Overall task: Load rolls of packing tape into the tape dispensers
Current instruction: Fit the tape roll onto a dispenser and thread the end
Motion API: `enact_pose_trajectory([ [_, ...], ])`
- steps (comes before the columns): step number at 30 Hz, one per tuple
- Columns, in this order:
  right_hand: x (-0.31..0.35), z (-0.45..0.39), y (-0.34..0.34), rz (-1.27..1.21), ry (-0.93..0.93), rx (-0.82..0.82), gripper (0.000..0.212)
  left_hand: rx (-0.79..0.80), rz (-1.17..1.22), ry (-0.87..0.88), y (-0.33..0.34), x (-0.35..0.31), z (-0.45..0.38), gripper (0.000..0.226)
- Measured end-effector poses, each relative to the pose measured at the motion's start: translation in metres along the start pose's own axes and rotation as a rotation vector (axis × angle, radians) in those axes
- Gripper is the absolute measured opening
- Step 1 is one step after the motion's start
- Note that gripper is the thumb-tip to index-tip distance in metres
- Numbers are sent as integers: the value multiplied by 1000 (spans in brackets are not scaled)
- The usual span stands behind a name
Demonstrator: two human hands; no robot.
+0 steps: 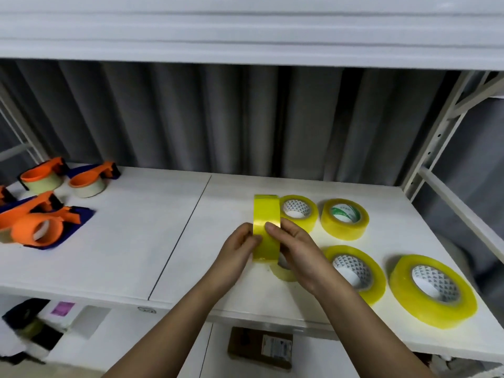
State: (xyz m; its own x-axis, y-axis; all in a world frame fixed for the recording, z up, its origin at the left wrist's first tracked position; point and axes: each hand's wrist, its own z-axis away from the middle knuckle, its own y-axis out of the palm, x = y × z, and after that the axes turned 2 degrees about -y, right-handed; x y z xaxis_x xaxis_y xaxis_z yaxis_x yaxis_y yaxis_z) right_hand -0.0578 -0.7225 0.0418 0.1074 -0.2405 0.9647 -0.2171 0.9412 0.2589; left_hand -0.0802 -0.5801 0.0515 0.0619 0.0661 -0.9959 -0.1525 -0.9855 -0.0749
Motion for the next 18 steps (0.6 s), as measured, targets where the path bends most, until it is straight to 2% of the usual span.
enact_pose_trajectory([
  [2, -6, -3, 4, 50, -60, 31, 51, -85, 97, -36, -7, -7, 2, 26],
  [4, -7, -3, 14, 17, -94, 70, 45, -125, 176, -71, -18, -14, 4, 21],
  [10, -14, -14, 68, 41, -98, 159, 38, -80, 157, -95, -81, -14, 6, 18],
  [14, -25, -35, 126, 10, -25, 65, 35, -80, 110, -98, -140, 1, 6, 26],
  [18, -45, -62, 194, 44, -39, -25, 30, -24, 89, -114, -214, 17, 2, 25],
])
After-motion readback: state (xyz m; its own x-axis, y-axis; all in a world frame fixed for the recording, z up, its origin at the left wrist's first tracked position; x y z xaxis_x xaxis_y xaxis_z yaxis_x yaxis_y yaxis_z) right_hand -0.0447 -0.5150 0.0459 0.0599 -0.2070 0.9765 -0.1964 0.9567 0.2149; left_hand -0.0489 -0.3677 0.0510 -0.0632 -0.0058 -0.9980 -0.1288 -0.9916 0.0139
